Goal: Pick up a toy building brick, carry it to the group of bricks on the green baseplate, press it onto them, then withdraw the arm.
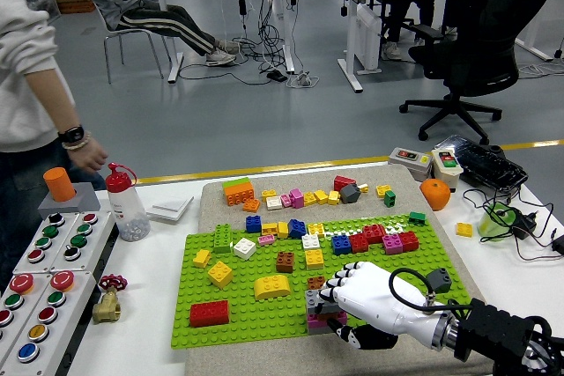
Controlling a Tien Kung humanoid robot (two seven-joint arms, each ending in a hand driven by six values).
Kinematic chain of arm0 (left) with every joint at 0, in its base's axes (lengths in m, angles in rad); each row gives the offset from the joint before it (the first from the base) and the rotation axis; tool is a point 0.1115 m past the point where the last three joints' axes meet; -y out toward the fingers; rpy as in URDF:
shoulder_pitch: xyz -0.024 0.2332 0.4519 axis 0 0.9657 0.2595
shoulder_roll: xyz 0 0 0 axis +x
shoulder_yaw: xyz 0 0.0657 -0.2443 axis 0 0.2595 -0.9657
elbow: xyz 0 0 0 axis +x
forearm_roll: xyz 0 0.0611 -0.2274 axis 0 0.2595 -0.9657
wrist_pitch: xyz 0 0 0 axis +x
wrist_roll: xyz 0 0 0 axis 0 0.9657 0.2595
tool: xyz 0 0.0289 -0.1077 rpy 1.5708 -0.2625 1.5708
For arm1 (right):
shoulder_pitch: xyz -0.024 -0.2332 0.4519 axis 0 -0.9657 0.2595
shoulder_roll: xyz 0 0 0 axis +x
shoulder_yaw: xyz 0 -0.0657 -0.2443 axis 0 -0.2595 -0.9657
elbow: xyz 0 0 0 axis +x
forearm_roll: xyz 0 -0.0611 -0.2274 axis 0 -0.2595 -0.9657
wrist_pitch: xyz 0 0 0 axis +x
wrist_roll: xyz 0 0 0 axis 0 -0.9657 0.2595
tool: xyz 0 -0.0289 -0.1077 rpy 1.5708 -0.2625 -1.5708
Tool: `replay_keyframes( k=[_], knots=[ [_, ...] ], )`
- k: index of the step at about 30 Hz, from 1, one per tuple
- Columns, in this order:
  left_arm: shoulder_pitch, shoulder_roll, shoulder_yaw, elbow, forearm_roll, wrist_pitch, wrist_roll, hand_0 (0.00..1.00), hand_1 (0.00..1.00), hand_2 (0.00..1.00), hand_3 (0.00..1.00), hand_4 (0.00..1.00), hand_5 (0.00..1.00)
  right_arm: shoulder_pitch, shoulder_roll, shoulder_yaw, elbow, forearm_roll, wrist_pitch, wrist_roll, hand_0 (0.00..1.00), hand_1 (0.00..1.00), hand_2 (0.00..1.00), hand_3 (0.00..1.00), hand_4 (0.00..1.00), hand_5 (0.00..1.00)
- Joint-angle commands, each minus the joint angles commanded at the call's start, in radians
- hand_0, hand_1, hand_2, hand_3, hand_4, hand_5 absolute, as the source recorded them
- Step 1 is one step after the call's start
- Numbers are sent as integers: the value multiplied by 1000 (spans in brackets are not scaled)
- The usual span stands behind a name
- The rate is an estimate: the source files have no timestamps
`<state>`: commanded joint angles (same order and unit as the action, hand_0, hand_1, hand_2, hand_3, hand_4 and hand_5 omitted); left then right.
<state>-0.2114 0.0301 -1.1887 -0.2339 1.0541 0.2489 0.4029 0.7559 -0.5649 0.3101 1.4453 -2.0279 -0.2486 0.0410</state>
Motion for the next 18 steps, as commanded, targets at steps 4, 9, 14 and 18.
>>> replay_keyframes(
  k=[4, 9, 14, 18],
  knots=[
    [0, 0, 1, 0, -1, 0, 0, 630, 594, 610, 401, 302, 934, -3, 1, -1, -1, 0, 5, -2, 601, 621, 616, 614, 488, 279],
    [0, 0, 1, 0, -2, 0, 0, 630, 594, 610, 402, 303, 934, -4, 1, 1, 1, 0, 4, -3, 600, 623, 616, 615, 490, 279],
    [0, 0, 2, 0, -3, 0, 0, 630, 594, 610, 402, 302, 934, -5, -1, 18, 13, 5, -17, -4, 596, 621, 615, 616, 490, 279],
    [0, -1, 2, 0, -4, 1, 0, 630, 594, 610, 402, 302, 934, -9, -3, 42, 28, 14, -50, -13, 596, 621, 615, 616, 490, 279]
  ],
)
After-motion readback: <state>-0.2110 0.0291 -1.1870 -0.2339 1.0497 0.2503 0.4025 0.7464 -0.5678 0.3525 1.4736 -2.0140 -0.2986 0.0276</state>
